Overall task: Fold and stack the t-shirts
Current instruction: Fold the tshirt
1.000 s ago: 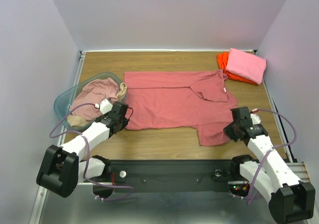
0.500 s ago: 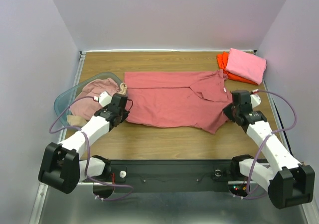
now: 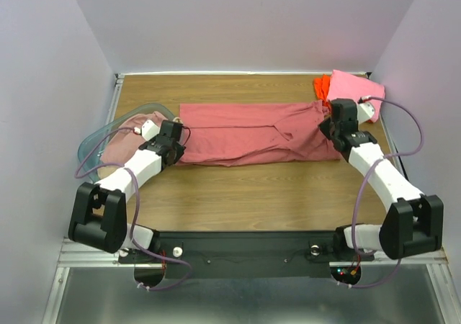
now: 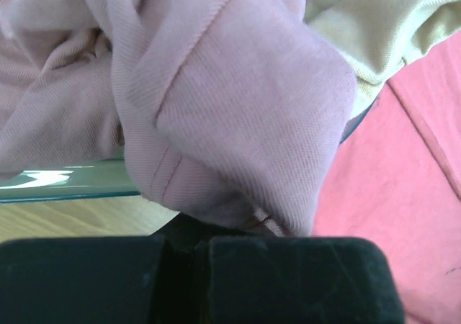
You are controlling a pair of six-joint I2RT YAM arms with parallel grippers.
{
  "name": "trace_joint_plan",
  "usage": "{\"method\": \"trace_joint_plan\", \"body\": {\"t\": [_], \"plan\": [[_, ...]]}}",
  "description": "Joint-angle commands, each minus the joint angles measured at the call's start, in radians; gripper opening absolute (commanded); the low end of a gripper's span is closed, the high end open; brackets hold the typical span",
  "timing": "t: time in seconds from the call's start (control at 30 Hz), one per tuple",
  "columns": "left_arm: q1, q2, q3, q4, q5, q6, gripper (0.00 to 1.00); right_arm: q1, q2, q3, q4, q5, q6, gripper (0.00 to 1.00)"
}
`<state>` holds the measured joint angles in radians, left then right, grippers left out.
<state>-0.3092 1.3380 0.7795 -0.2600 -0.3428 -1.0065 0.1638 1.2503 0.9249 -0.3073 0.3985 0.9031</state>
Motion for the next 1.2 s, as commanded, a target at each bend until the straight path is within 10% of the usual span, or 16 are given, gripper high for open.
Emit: {"method": "trace_joint_plan", "body": {"t": [0.0,1.0,1.1,1.13,1.17], "plan": [[0.016,0.047,0.079,0.019,-0.030,0.005,0.00,-0.001,0.069,0.107,0.108,0.063,-0.039,0.00],[0.097,0.498,0.552,-0.039,-0.074,0.043,0.02,-0.055,0.512,0.422,0.149,0.062,-0.121,0.00],[0.107,0.547,0.613,-0.116,-0.079,0.032,0.50,-0.058,0.583,0.471,0.149,0.022,-0.138,0.16],[0.107,0.546,0.622,-0.119,-0.081,0.031,0.75,-0.060,0.592,0.498,0.148,0.011,-0.159,0.35],[0.108,0.541,0.623,-0.120,-0.082,0.029,0.81,-0.060,0.601,0.512,0.148,-0.001,-0.171,0.35]]}}
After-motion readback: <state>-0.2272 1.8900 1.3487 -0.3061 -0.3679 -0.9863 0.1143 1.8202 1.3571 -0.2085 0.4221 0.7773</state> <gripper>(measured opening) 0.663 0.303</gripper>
